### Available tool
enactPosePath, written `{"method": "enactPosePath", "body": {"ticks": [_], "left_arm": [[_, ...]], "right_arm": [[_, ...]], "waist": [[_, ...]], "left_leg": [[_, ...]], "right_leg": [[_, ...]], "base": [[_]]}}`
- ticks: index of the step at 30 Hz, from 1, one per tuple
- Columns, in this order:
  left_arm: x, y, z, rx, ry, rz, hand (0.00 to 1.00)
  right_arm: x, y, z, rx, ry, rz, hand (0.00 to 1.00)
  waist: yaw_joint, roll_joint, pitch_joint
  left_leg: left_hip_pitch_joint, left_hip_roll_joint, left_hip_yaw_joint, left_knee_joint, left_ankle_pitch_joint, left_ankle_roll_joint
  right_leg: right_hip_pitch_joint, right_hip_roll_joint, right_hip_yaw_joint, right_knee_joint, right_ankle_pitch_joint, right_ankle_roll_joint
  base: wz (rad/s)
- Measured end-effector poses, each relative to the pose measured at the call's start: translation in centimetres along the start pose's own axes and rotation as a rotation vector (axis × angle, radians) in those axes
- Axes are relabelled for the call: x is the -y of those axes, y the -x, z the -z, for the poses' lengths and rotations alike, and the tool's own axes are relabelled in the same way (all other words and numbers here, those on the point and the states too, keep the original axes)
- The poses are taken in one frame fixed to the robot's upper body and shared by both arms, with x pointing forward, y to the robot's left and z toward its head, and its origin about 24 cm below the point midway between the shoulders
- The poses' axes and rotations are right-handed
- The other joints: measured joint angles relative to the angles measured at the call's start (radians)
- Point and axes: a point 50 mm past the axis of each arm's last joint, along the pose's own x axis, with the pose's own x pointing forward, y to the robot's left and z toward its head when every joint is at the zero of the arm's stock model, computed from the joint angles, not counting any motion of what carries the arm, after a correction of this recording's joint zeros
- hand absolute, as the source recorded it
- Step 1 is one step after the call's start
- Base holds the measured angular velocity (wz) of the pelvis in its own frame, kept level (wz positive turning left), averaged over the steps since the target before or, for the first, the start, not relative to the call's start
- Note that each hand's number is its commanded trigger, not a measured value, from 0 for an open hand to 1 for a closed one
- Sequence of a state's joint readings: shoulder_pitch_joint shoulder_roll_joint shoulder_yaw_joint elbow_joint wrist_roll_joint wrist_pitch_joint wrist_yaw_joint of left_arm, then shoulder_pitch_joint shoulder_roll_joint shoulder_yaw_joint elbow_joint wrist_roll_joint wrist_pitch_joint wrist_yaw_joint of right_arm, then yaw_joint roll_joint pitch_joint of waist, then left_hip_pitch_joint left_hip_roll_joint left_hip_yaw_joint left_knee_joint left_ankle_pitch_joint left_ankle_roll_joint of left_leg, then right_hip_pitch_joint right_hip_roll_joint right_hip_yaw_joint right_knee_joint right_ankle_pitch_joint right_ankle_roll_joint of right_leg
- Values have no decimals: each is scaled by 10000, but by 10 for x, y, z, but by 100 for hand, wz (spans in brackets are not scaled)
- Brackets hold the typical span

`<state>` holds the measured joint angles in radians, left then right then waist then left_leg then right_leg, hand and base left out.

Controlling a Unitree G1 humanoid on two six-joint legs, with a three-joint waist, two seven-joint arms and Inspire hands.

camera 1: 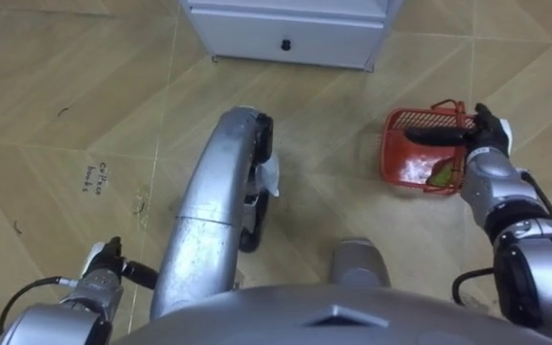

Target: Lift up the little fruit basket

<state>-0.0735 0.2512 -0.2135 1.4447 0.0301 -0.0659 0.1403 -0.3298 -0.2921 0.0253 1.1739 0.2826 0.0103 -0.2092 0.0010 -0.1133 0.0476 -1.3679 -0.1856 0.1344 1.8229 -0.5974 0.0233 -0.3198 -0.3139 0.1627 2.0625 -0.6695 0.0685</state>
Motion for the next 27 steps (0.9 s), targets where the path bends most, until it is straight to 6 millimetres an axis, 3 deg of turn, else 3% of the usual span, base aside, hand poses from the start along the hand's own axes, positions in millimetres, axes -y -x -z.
{"method": "enactPosePath", "body": {"ticks": [11,27], "left_arm": [[4,0,2,-101,-507,343,0],[8,1,4,-324,-658,652,0]], "right_arm": [[18,-2,15,-844,-438,74,0],[21,-1,25,-1308,-401,-264,0]], "waist": [[225,88,46],[238,102,51]], "left_leg": [[-190,27,183,-48,59,96],[-265,194,267,-5,99,160]], "right_leg": [[-295,-160,80,82,-18,35],[-488,-107,245,225,-48,95]], "base": [[0],[-2]]}}
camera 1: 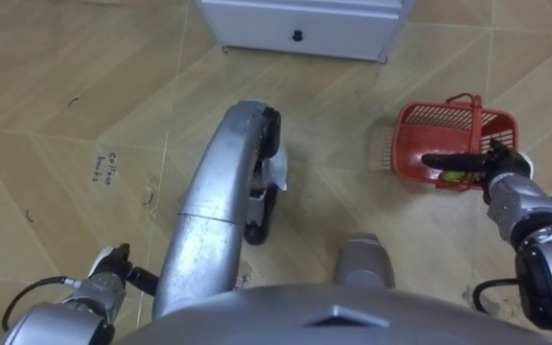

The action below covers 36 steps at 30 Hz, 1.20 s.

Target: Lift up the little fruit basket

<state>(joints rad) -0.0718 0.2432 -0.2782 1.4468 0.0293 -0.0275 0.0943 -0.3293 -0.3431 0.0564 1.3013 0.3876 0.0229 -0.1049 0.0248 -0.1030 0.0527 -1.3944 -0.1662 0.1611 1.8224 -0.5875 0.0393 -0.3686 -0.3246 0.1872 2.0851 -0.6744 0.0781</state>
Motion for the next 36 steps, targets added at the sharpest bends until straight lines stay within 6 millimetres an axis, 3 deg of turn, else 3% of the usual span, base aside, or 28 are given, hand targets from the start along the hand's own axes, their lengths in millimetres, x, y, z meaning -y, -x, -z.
{"method": "enactPosePath", "body": {"ticks": [11,12,13,14,36], "left_arm": [[2,0,-1,-58,-3,459,0],[1,0,-2,-41,-2,468,0],[1,0,-3,-29,-1,478,0],[1,0,-4,0,1,523,0],[1,0,-5,-76,5,619,0]], "right_arm": [[0,0,7,-278,261,-488,1],[-1,0,7,-278,280,-532,32],[-1,0,7,-280,282,-535,78],[-1,0,7,-287,287,-535,100],[-2,0,9,-590,556,-832,100]], "waist": [[112,190,-25],[114,195,-24],[119,198,-23],[124,208,-26],[142,287,-23]], "left_leg": [[-140,129,-59,52,94,20],[-140,132,-60,49,97,16],[-140,132,-60,48,99,15],[-141,134,-60,47,101,14],[-211,144,-57,-5,124,-28]], "right_leg": [[-182,127,33,177,-9,15],[-187,127,36,184,-10,15],[-189,127,37,187,-10,15],[-192,126,39,192,-10,15],[-319,125,59,213,-11,17]], "base": [[-1],[0],[0],[0],[0]]}}
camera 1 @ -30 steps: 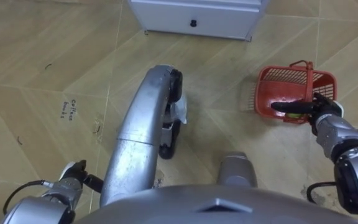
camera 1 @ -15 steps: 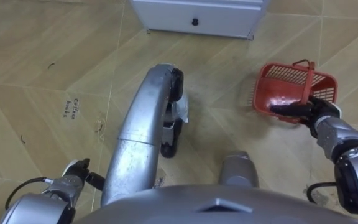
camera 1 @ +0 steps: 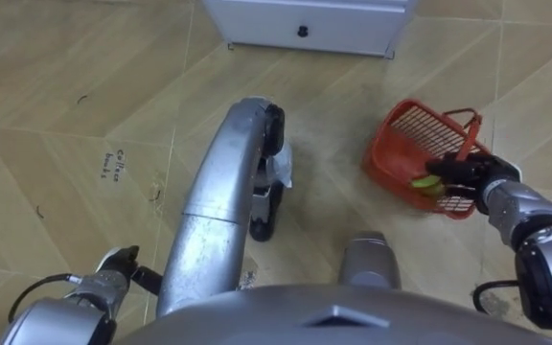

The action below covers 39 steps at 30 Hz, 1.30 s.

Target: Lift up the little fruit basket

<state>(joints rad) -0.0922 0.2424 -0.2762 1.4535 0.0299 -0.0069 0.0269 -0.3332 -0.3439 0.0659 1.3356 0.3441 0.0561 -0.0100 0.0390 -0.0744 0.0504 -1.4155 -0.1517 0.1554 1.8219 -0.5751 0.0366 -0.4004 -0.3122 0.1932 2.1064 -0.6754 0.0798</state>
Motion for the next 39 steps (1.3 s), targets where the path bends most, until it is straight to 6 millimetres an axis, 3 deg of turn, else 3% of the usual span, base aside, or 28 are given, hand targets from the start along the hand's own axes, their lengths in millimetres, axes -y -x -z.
{"method": "enactPosePath", "body": {"ticks": [23,30,34,37,39], "left_arm": [[1,0,1,-34,384,190,0],[-2,0,1,-29,1019,96,0],[-6,0,-3,39,1333,-27,0],[-10,0,-12,184,1320,-105,0],[-14,-1,-24,464,1399,-170,0]], "right_arm": [[-2,0,-5,200,-9,-129,100],[-7,0,-20,748,8,-261,100],[-12,2,-35,1351,42,-382,100],[-18,5,-54,2058,59,-369,100],[-24,9,-76,2830,231,-388,100]], "waist": [[-6,5,2],[3,-79,18],[-22,-245,43],[-57,-273,53],[-14,-168,34]], "left_leg": [[-13,9,-5,65,0,4],[-8,17,-8,159,12,45],[121,63,-23,197,0,119],[135,50,-131,256,10,132],[136,187,-228,114,61,230]], "right_leg": [[8,40,77,19,0,-1],[56,68,192,32,3,-1],[227,136,235,2,2,-2],[339,289,222,-51,-8,-6],[342,696,352,-434,-184,52]], "base": [[0],[-3],[-2],[0],[-8]]}}
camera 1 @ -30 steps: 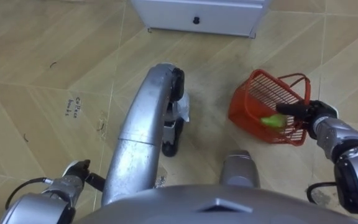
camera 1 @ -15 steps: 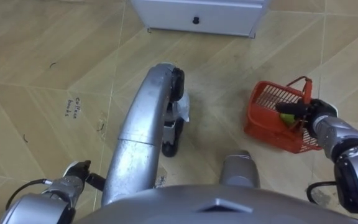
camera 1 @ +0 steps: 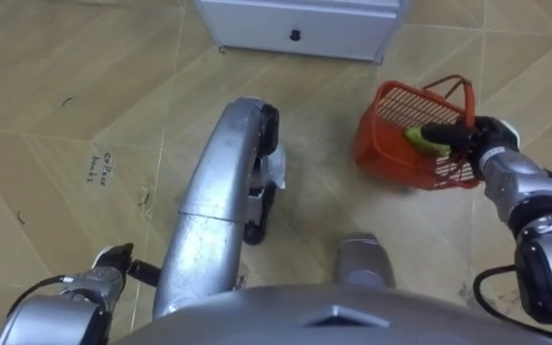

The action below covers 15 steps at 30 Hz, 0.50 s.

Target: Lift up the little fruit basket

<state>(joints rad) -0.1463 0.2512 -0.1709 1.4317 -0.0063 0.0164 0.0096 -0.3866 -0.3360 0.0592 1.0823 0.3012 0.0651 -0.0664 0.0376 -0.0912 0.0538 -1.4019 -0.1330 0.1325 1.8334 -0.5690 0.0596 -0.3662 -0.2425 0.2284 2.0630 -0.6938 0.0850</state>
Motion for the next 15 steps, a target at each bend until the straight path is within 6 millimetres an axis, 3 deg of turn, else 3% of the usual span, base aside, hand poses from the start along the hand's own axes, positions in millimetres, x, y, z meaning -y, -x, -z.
{"method": "enactPosePath", "body": {"ticks": [2,4,5,6,7,8,9,11,12,13,14,15], "left_arm": [[1,0,-9,326,34,38,0],[1,0,-12,398,154,37,0],[1,0,-5,248,195,6,0],[-1,0,-1,141,435,-94,0],[-1,0,2,63,559,-133,0],[-4,1,9,-95,632,-220,0],[-6,1,12,-145,733,-299,0],[-11,2,23,-306,875,-699,0],[-11,3,26,-327,908,-786,0],[-13,3,30,-377,887,-957,0],[-14,4,33,-456,869,-1064,0],[-14,4,38,-617,869,-1081,0]], "right_arm": [[-4,-2,-13,291,-72,77,100],[-7,-2,-24,549,-126,14,100],[-9,-1,-30,790,-196,-46,100],[-12,0,-37,1015,-249,-158,100],[-12,1,-39,1157,-270,-209,100],[-13,4,-42,1408,-317,-235,100],[-13,6,-42,1514,-367,-223,100],[-10,13,-40,1940,-455,-103,100],[-11,15,-39,2070,-512,-126,100],[-11,19,-31,2150,-488,-187,100],[-11,23,-17,1954,-400,-232,100],[-14,26,-8,1868,-259,-300,100]], "waist": [[21,102,-14],[223,225,-60],[279,345,-126],[250,362,-143],[215,369,-154],[172,388,-170],[157,372,-180],[266,345,-258],[258,342,-277],[219,277,-304],[257,229,-334],[271,227,-338]], "left_leg": [[304,104,-54,-614,83,130],[962,316,-73,-1682,191,215],[1479,411,-115,-2587,336,275],[2143,415,-66,-3605,532,345],[2488,393,-36,-4144,627,393],[3185,328,-10,-5087,803,482],[3555,312,-6,-5555,895,517],[4892,272,45,-7039,1096,661],[5215,260,44,-7324,1111,689],[5945,129,9,-7949,1150,763],[6633,68,-60,-8454,1188,828],[7285,40,-129,-8883,1195,840]], "right_leg": [[-16,230,120,-932,-75,53],[29,256,148,-2555,-72,51],[230,217,86,-4067,-31,112],[594,64,12,-5653,226,256],[807,-7,-31,-6459,455,261],[1232,-47,-81,-7802,1185,234],[1426,-97,-149,-8343,1663,185],[1864,-171,-228,-9740,4044,98],[1981,-174,-239,-9991,4633,74],[2247,-177,-254,-10295,5694,132],[2297,-119,-370,-10246,5811,227],[2152,64,-423,-9825,5395,204]], "base": [[-28],[-54],[-56],[-51],[-38],[-22],[-22],[-25],[-19],[-5],[-7],[-12]]}}
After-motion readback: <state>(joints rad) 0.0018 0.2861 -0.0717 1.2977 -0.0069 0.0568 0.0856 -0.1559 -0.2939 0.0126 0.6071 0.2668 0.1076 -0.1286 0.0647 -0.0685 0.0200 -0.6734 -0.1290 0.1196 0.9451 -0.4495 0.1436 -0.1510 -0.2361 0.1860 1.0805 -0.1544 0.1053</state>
